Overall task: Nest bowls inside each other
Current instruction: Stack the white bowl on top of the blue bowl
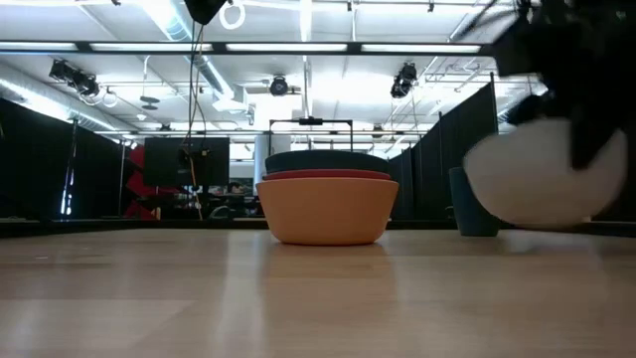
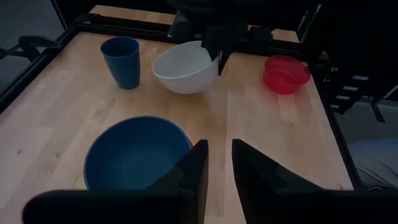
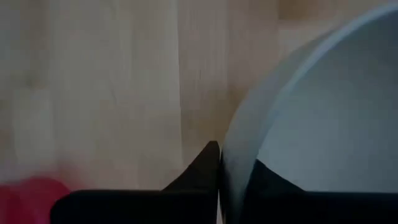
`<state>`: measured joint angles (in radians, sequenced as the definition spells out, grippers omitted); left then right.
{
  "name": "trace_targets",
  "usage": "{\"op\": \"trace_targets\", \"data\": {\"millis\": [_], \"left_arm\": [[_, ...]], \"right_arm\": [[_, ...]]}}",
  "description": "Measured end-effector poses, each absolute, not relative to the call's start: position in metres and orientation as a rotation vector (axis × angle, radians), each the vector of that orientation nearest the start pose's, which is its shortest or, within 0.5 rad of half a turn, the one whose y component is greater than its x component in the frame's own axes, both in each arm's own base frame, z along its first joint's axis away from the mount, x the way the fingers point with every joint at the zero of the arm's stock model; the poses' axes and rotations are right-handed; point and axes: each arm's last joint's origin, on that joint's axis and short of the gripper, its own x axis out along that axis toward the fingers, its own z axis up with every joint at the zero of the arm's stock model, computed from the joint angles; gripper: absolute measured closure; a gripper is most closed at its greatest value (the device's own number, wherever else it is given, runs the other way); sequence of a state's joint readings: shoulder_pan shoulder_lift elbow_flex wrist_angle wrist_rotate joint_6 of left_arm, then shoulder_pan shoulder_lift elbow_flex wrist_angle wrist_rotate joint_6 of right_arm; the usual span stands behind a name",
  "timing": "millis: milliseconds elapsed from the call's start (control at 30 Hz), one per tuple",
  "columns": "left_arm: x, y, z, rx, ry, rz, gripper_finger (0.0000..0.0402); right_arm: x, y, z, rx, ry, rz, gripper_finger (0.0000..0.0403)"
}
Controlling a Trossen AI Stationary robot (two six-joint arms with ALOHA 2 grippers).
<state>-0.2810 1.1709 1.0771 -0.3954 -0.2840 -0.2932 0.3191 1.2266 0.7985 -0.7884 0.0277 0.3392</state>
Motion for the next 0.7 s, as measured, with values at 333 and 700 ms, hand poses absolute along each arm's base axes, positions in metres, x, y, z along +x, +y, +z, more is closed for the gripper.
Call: {"op": "trace_targets", "data": {"millis": [333,700], "left_arm": [[0.243,-0.062,0.338,-0.151,0.465,0.072,0.0345],[0.243,-0.062,0.338,-0.150,0.467,0.072,0.0344]], "right_arm": [[0.222,0.066,0.265,-0.052,1.042,0.041,0.0402],[0.262,0.048,0.298,-0.237,0.951,0.017,0.0402]]}}
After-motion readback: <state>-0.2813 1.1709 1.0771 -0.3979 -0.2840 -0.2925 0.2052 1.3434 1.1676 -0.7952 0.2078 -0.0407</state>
